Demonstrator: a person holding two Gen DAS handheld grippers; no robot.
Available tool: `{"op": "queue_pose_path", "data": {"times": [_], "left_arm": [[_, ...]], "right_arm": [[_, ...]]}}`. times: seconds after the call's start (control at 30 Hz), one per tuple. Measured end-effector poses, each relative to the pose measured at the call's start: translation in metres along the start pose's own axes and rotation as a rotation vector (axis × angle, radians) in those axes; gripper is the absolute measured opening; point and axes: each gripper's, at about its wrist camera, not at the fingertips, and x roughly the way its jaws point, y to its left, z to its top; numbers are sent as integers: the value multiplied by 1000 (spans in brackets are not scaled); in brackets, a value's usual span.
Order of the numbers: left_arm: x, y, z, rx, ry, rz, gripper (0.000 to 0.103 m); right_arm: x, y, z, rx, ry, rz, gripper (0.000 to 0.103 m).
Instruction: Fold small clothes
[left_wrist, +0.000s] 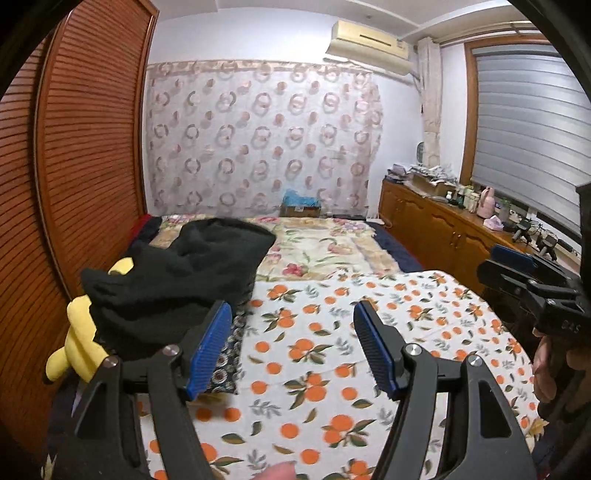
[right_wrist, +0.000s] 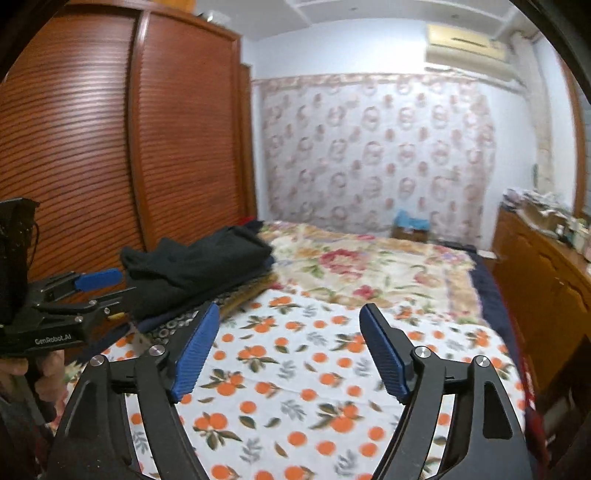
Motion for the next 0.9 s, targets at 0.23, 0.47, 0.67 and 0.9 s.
{"op": "queue_pose_path", "data": {"times": [0.23, 0.47, 0.67, 0.9], "left_arm": [[-16, -20, 22, 15, -39, -17, 69], [-23, -29, 28, 21, -50, -12, 69], [-24, -31, 27, 22, -39, -1, 69], [-26, -32, 25, 20, -37, 3, 69]], "right_arm": [[-40, -29, -1, 68, -46, -142, 83], [-59, -45, -3, 103, -68, -221, 83], [-64, -48, -6, 112, -75, -225, 83], [-65, -49, -8, 110, -75, -236, 83]]}}
